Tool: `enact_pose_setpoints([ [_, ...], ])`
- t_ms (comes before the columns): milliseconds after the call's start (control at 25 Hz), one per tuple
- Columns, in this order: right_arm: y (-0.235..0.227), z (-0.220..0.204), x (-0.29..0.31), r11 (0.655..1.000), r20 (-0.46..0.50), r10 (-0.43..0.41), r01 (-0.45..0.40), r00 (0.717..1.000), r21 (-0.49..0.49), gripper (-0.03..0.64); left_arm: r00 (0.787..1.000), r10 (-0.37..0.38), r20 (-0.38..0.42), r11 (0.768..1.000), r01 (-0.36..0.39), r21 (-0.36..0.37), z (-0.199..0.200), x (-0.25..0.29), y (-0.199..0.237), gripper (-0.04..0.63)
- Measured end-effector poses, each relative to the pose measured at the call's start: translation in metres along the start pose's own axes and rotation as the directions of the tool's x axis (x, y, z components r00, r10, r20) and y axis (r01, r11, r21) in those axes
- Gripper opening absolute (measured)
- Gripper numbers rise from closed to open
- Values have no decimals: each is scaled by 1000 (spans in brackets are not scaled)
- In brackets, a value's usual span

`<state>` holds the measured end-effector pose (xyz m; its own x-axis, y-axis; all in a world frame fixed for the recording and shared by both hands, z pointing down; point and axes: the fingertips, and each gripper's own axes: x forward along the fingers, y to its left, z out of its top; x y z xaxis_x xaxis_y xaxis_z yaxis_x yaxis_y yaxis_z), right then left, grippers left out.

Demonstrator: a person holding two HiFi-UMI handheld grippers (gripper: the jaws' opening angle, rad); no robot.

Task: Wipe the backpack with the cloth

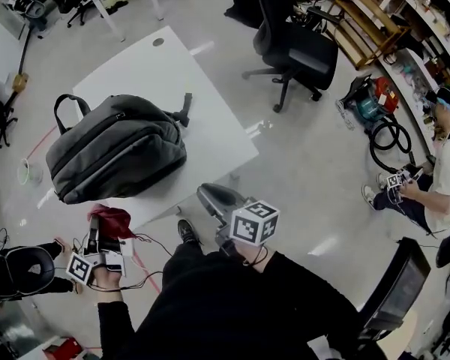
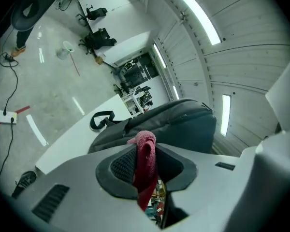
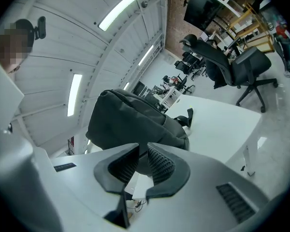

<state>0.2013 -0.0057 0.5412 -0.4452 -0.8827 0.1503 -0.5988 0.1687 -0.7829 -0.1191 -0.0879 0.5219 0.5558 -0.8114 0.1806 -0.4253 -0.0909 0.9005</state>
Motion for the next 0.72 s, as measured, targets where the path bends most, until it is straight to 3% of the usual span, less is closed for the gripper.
enact_pose_setpoints([
  [160,-8,-13,5,999,-21,13,-12,1000,35,60,991,-68,-112,997,72,28,-39,-9,-44,94],
  [240,-9,-16,8,999,-27,26,-25,999,42,60,971,-100,-218,991,117,65,-72,-14,-64,94],
  [400,-7,-11,5,999,-17,32,-32,999,13,60,896,-149,-418,951,246,188,-129,-13,-95,94],
  [520,7,-7,4,1000,3,17,-17,1000,-14,60,837,-214,-503,906,363,218,-141,-5,-117,94],
  [720,49,-2,-4,995,35,57,-53,998,-86,60,721,-250,-646,796,533,287,-156,-3,-137,94],
])
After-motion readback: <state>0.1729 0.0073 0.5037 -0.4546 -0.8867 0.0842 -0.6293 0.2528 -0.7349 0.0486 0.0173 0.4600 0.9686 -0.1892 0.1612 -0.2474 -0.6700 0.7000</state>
